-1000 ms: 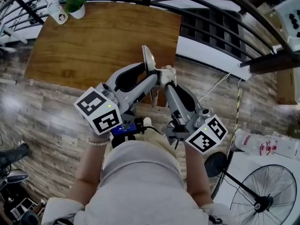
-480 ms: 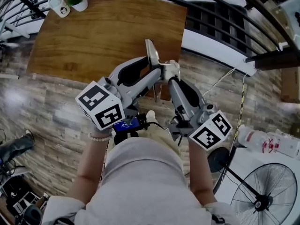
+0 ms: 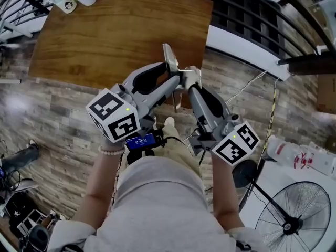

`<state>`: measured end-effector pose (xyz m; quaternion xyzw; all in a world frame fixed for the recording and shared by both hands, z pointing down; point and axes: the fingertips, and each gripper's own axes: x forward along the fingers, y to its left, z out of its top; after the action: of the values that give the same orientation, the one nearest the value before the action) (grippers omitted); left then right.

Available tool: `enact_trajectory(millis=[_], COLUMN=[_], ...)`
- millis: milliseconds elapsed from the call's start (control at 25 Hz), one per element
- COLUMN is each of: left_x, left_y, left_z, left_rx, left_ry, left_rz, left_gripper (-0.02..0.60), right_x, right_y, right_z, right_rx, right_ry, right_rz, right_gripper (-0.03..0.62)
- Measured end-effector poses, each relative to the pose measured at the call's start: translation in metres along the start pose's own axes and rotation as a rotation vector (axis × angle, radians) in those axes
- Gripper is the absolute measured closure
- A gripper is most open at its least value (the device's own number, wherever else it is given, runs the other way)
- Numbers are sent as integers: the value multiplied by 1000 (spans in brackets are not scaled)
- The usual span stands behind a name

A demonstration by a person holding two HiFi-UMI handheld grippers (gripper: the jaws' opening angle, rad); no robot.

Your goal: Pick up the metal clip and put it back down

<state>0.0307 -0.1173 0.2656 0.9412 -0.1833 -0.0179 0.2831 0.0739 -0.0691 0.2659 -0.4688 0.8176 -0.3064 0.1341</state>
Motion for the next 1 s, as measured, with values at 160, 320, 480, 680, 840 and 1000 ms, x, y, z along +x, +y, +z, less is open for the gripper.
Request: enact_trajectory(millis=[160,320,480,680,840,1000], left_x=[5,11,16,23,27,32], left_y=[7,14,20,39,50,64], left_z=[-11,-24,-38,-56,-70,-86], left_rx=[-17,-37,-53,-86,-106,-127], left_ry=[10,28,52,81,107,138], left_rz=[0,7,10,17,15,19], left_gripper=[419,419,419,420,420,419], right_x=[0,-1,-4,3,5,10], right_y=[-10,-22,-33,-52,-65,-80], right_z=[-5,-14,-23,-37,-49,-62], right_rx=[19,54,66,95,110,128], right_ry=[9,20,37,50,54,61], right_rz=[-13,-22,-38,-60,-84,-115], right_gripper=[539,539,539,539,539,539])
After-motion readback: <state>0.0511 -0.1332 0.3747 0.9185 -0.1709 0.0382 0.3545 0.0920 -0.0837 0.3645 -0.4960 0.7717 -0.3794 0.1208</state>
